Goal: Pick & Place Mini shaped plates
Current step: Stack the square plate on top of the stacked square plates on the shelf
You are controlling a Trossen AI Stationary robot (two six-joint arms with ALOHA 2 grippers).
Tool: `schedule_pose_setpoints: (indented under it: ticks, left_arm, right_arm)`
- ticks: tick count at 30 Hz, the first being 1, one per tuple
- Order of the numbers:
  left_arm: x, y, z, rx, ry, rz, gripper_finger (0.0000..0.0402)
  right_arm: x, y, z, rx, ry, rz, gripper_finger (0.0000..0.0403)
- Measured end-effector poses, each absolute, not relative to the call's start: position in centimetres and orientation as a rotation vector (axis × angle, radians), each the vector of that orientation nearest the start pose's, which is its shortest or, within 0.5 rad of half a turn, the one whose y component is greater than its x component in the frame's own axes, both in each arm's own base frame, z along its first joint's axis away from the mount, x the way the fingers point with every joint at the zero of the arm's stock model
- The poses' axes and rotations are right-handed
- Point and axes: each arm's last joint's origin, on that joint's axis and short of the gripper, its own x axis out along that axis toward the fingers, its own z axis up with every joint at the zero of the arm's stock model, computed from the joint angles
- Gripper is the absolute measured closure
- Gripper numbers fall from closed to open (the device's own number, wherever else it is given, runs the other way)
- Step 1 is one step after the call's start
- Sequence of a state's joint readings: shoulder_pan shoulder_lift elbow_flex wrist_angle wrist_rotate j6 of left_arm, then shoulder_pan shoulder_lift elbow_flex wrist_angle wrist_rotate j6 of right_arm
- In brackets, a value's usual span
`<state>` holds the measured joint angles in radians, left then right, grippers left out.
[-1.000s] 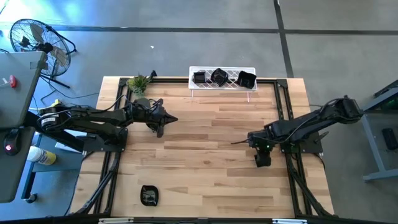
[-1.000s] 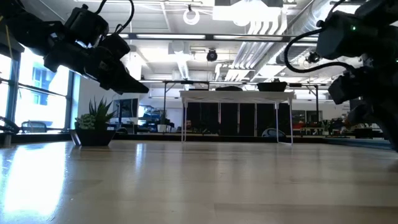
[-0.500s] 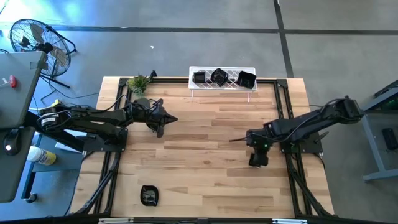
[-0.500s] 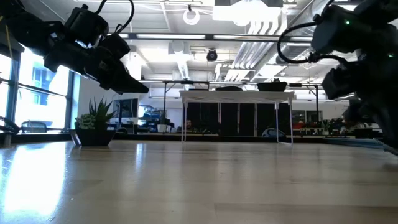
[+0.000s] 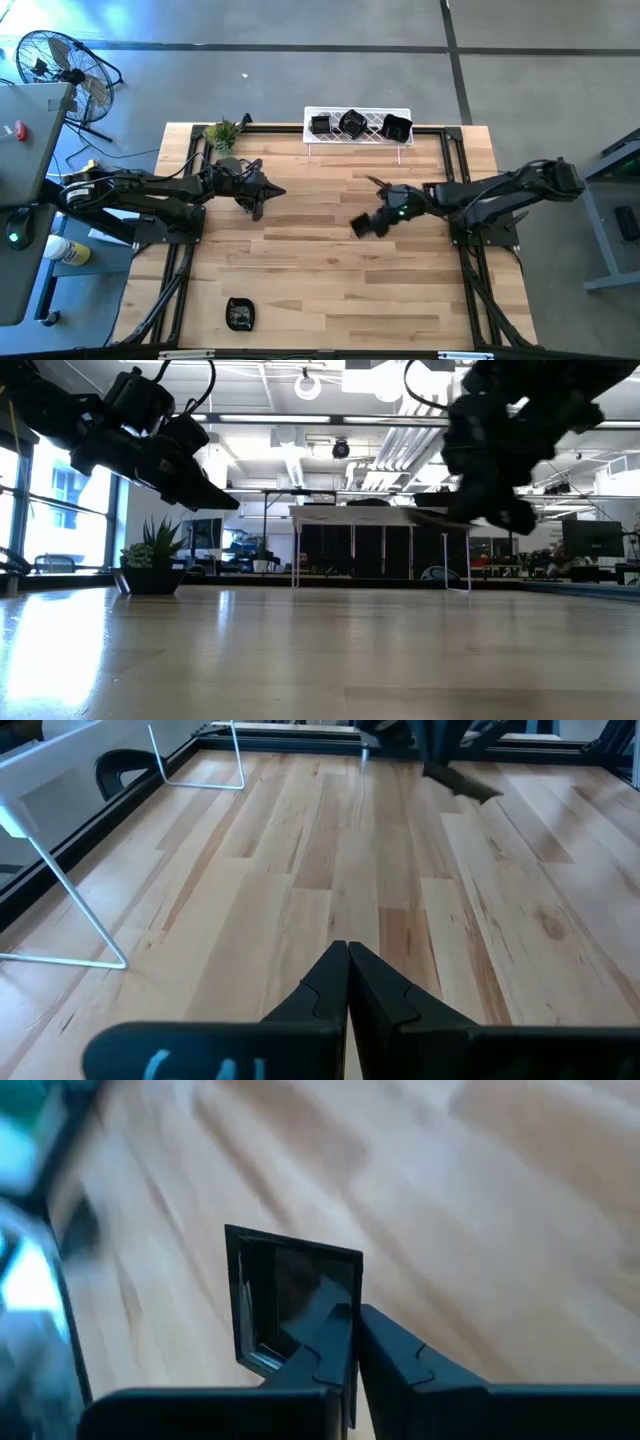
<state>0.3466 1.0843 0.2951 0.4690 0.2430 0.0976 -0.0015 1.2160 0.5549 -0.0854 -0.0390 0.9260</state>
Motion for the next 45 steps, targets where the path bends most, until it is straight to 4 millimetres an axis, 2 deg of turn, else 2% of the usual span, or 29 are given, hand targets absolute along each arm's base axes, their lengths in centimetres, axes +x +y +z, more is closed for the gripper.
schedule_pose_setpoints:
  ticks: [8,16,24,31,35,38,41,45]
  left_arm:
    - [19.3,6.2,17.5,0.015,0.311,0.084,0.0401]
    - [19.3,6.2,17.5,0.015,0.311,0.083,0.0401]
    - [19.3,6.2,17.5,0.014,0.311,0.082,0.0401]
    - [19.3,6.2,17.4,0.0,0.324,0.077,0.0401]
    - [19.3,6.0,17.4,-0.049,0.324,0.08,0.0401]
    - [19.5,5.5,17.3,-0.073,0.326,0.063,0.0401]
    - [19.7,4.7,17.3,-0.09,0.336,0.032,0.0401]
    - [20.0,3.3,17.2,-0.058,0.347,0.059,0.0401]
  right_arm:
    - [28.0,-1.1,14.7,1.019,0.429,-0.486,0.0388]
    - [33.0,-3.1,12.5,1.032,0.451,-0.614,0.0387]
    - [35.7,-5.3,12.1,1.003,0.467,-0.68,0.0386]
    - [35.9,-5.4,13.4,0.796,0.488,-0.602,0.0374]
    - [35.1,-4.7,15.0,0.532,0.521,-0.476,0.0382]
    - [33.3,-4.3,14.0,0.443,0.527,-0.4,0.0399]
    - [31.6,-4.1,13.1,0.421,0.406,-0.298,0.0397]
    - [29.6,-3.8,12.4,0.381,0.281,-0.27,0.0401]
